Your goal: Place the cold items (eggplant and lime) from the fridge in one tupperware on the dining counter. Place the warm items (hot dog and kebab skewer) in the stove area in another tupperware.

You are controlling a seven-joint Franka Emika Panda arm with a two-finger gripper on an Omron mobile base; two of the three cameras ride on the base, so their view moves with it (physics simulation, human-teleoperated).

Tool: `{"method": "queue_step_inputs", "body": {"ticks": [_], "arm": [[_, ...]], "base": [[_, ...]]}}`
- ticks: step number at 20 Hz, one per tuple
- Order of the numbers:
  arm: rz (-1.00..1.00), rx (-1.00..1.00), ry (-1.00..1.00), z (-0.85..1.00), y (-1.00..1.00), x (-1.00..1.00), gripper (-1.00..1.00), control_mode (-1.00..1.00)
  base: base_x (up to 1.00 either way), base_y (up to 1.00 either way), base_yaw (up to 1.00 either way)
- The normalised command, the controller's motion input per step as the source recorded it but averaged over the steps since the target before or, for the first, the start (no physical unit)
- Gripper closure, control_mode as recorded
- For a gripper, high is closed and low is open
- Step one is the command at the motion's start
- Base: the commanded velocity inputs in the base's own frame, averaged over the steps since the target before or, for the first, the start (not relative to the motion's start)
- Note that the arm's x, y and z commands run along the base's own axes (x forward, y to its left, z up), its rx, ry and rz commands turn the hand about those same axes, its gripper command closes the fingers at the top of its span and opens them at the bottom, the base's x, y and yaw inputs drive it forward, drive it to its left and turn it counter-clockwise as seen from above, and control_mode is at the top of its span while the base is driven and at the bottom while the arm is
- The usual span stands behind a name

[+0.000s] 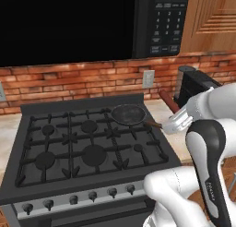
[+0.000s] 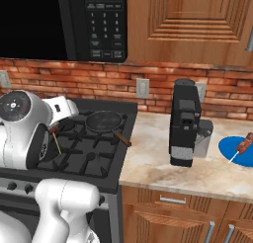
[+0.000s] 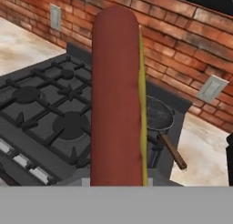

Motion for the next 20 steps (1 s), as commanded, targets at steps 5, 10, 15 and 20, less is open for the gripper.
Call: {"method": "queue_step_inputs", "body": {"ticks": [5,10,15,20], "arm": [[0.0,-0.01,-0.02,0.0,0.0,-0.05,1.0,-1.0],[0.0,0.0,0.0,0.0,0.0,0.0,1.0,1.0],[0.0,0.0,0.0,0.0,0.0,0.0,1.0,1.0],[0.0,0.0,0.0,0.0,0.0,0.0,1.0,1.0]], "base": [[0.0,0.0,0.0],[-0.78,-0.02,0.18],[-0.62,-0.08,0.51],[-0.4,-0.61,0.61]]}}
